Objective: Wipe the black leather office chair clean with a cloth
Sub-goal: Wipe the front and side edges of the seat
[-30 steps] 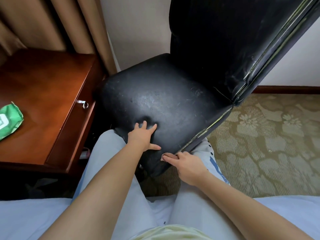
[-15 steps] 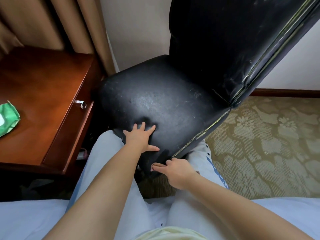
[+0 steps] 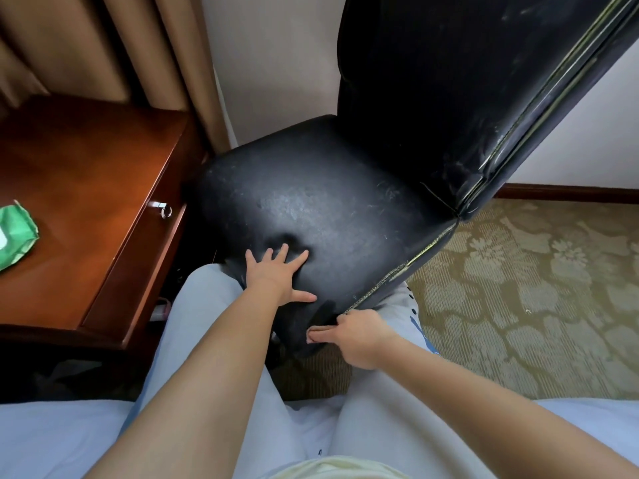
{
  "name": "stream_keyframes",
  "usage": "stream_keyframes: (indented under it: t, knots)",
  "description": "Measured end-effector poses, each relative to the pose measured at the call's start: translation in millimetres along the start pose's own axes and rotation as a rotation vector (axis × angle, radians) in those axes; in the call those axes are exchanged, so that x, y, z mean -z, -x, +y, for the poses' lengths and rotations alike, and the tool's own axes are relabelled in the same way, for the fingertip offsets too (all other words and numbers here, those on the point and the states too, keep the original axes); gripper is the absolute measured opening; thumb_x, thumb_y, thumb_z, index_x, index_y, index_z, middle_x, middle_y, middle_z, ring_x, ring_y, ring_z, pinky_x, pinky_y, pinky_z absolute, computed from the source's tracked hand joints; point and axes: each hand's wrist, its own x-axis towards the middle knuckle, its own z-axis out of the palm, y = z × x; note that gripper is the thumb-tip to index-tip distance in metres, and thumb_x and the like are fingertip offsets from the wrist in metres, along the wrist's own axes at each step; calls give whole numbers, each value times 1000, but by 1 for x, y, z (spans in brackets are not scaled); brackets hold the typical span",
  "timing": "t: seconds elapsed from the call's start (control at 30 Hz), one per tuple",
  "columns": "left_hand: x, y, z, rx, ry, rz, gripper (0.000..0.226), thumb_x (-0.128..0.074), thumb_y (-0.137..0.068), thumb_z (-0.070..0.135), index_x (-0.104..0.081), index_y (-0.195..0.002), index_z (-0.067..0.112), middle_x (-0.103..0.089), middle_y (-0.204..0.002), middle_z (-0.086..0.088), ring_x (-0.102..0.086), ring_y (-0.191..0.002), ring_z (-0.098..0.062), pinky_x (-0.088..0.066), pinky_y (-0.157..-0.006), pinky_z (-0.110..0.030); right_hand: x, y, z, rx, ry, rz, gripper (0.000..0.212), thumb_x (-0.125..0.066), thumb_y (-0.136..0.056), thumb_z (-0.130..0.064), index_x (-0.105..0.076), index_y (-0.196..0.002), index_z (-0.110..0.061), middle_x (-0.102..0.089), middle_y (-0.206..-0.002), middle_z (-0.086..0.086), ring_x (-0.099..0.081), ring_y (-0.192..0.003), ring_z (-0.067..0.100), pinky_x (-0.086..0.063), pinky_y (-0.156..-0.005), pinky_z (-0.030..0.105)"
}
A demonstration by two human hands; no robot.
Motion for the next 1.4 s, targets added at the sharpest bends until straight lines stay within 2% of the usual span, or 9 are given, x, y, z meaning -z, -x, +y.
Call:
stream_keyframes:
  t: [0.2,0.37,0.53,0.7,0.83,0.9,1.03,1.17,1.4]
  knots:
    - [8,0,5,4,79,-40,100,-51,-78,75,6,-152,38,7,-161,-7,-2,-147,-37,-19,-112,-62,4,21,29,-168,-27,-29,59,-32,-97,-17,-19,-145,-49,-55,-120,8,-53,-110,28,-33,-71,30]
    - [15,0,18,26,99,-60,102,-60,-80,66,0,-153,30,3,-159,-18,-12,-142,-45,-35,-107,-54,-2,18,27,-119,-57,-21,59,-32,-96,-15,-24,-143,-50,-57,-119,6,-54,-108,27,-37,-72,30]
    - [11,2,22,-10,116,-87,111,-68,-76,62,5,-153,30,13,-156,-23,-1,-142,-50,-32,-108,-57,-11,29,59,-285,-82,-4,61,-33,-94,-16,-23,-142,-51,-58,-122,1,-53,-113,24,-46,-84,30]
    - [12,1,29,12,122,-122,123,-72,-69,65,11,-152,28,18,-155,-26,4,-141,-53,-34,-108,-59,-15,25,43,-173,-93,16,60,-30,-96,-16,-19,-144,-49,-57,-117,5,-52,-112,26,-41,-76,30]
    - [12,3,32,23,99,-133,128,-72,-66,68,15,-151,28,20,-154,-26,4,-141,-53,-34,-107,-59,-12,30,61,-255,-60,32,58,-31,-97,-17,-22,-143,-50,-56,-116,6,-53,-108,28,-47,-85,35]
    - [10,5,35,42,84,-132,130,-71,-66,70,18,-151,27,21,-154,-26,5,-141,-53,-36,-105,-59,-7,28,53,-200,-58,35,58,-32,-97,-17,-22,-144,-49,-56,-121,3,-54,-109,28,-46,-86,34]
    - [6,7,43,78,80,-111,132,-71,-65,71,20,-150,27,21,-154,-27,4,-141,-54,-37,-104,-59,-4,22,43,-111,-74,19,59,-34,-96,-17,-22,-143,-51,-54,-128,2,-54,-113,25,-39,-78,28]
    - [6,7,44,83,68,-108,131,-71,-65,71,20,-150,26,20,-154,-27,3,-140,-54,-36,-104,-59,0,29,76,-293,-47,11,62,-32,-94,-13,-24,-142,-52,-49,-138,-9,-52,-116,20,-42,-85,28]
    - [8,5,50,117,70,-129,134,-72,-64,70,21,-150,25,20,-153,-29,2,-140,-56,-33,-105,-60,13,32,59,-162,41,-55,63,-34,-96,-11,-22,-145,-47,-55,-122,4,-55,-108,26,-37,-70,29]
